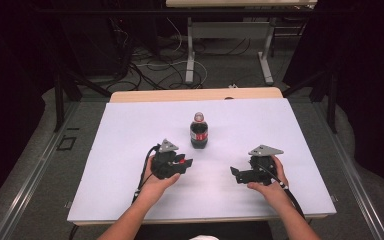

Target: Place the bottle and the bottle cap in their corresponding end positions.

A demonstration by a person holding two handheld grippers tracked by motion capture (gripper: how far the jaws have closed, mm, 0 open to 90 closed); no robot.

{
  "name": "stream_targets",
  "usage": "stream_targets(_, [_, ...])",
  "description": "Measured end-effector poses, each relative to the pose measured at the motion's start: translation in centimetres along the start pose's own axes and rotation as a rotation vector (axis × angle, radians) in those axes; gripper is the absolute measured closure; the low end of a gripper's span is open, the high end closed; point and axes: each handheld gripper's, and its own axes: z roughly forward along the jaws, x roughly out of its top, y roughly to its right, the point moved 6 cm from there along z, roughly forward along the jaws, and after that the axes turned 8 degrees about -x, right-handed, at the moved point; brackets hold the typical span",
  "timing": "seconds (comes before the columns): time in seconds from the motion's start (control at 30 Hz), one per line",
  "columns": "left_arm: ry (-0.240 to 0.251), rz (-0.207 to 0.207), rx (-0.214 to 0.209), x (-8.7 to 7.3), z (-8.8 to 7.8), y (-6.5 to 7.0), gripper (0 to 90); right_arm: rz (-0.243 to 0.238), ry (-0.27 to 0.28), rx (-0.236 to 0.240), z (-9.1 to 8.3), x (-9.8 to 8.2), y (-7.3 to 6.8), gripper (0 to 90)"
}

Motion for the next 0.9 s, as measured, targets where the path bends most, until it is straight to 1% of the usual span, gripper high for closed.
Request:
stream_targets(0.03, [-0.007, -0.006, -0.007, 0.0, 0.4, 0.3, 61.6, 0.001, 0.001, 0.001, 0.0, 0.0, 0.0, 0.0])
stream_targets(0.1, [0.006, 0.000, -0.015, 0.0, 1.1, 0.7, 61.6, 0.005, 0.001, -0.001, -0.1, 0.0, 0.0, 0.0])
stream_targets(0.13, [-0.008, 0.003, -0.020, -0.1, 1.4, 0.9, 61.6, 0.007, 0.002, 0.002, 0.0, 0.0, 0.0, 0.0])
stream_targets(0.17, [-0.004, 0.009, -0.022, -0.1, 1.8, 1.1, 61.6, 0.006, 0.002, 0.003, 0.0, 0.0, 0.0, 0.0])
stream_targets(0.27, [-0.019, 0.020, -0.025, -0.4, 2.5, 1.3, 61.5, 0.007, 0.000, 0.003, 0.0, -0.1, 0.0, 0.0])
stream_targets(0.3, [-0.023, 0.010, -0.031, -0.6, 2.8, 1.5, 61.6, 0.010, -0.002, 0.004, 0.0, -0.1, 0.0, 0.0])
stream_targets(0.33, [-0.007, 0.001, -0.035, -0.7, 3.1, 1.6, 61.6, 0.011, -0.002, 0.004, 0.0, -0.1, 0.0, 0.0])
stream_targets(0.37, [-0.023, 0.008, -0.035, -0.9, 3.3, 1.6, 61.5, 0.009, -0.004, 0.000, -0.1, -0.1, 0.0, 0.0])
stream_targets(0.4, [-0.026, 0.002, -0.037, -1.0, 3.4, 1.6, 61.5, 0.008, -0.003, 0.000, -0.1, -0.1, 0.0, 0.0])
stream_targets(0.43, [-0.027, 0.011, -0.040, -1.2, 3.7, 1.6, 61.5, 0.007, -0.002, -0.001, 0.0, -0.1, 0.1, 0.0])
stream_targets(0.47, [-0.037, 0.007, -0.041, -1.4, 3.8, 1.7, 61.5, 0.007, -0.001, 0.000, 0.0, -0.1, 0.1, 0.0])
stream_targets(0.5, [-0.034, 0.017, -0.037, -1.5, 4.0, 1.6, 61.5, 0.006, -0.003, -0.001, 0.0, -0.2, 0.1, 0.0])
stream_targets(0.53, [-0.028, 0.003, -0.044, -1.7, 4.3, 1.8, 61.5, 0.002, 0.000, 0.001, 0.0, -0.2, 0.1, 0.0])
stream_targets(0.57, [-0.040, 0.001, -0.041, -1.9, 4.4, 1.9, 61.5, 0.002, -0.001, 0.002, 0.1, -0.2, 0.1, 0.0])
stream_targets(0.6, [-0.039, 0.020, -0.038, -1.9, 4.5, 1.8, 61.5, 0.002, -0.002, 0.001, 0.1, -0.2, 0.1, 0.0])
stream_targets(0.63, [-0.038, 0.016, -0.045, -2.0, 4.7, 1.9, 61.5, 0.000, -0.003, 0.001, 0.1, -0.2, 0.1, 0.0])
stream_targets(0.67, [-0.034, 0.024, -0.042, -2.1, 4.9, 2.0, 61.5, 0.006, -0.003, 0.001, 0.1, -0.2, 0.0, 0.0])
stream_targets(0.7, [-0.050, 0.031, -0.038, -2.2, 4.9, 2.0, 61.5, 0.009, -0.004, 0.003, 0.1, -0.2, 0.0, 0.0])
stream_targets(0.73, [-0.051, 0.027, -0.044, -2.3, 5.1, 2.2, 61.5, 0.004, -0.006, 0.002, 0.1, -0.3, 0.0, 0.0])
stream_targets(0.8, [-0.062, 0.041, -0.038, -2.4, 5.3, 2.2, 61.4, 0.003, -0.005, 0.003, 0.1, -0.3, 0.0, 0.0])
stream_targets(0.87, [-0.061, 0.034, -0.042, -2.5, 5.5, 2.3, 61.4, 0.002, -0.007, 0.003, 0.1, -0.3, -0.1, 0.0])
stream_targets(0.9, [-0.061, 0.044, -0.036, -2.5, 5.5, 2.3, 61.4, 0.006, -0.005, 0.003, 0.1, -0.2, -0.1, 0.0])
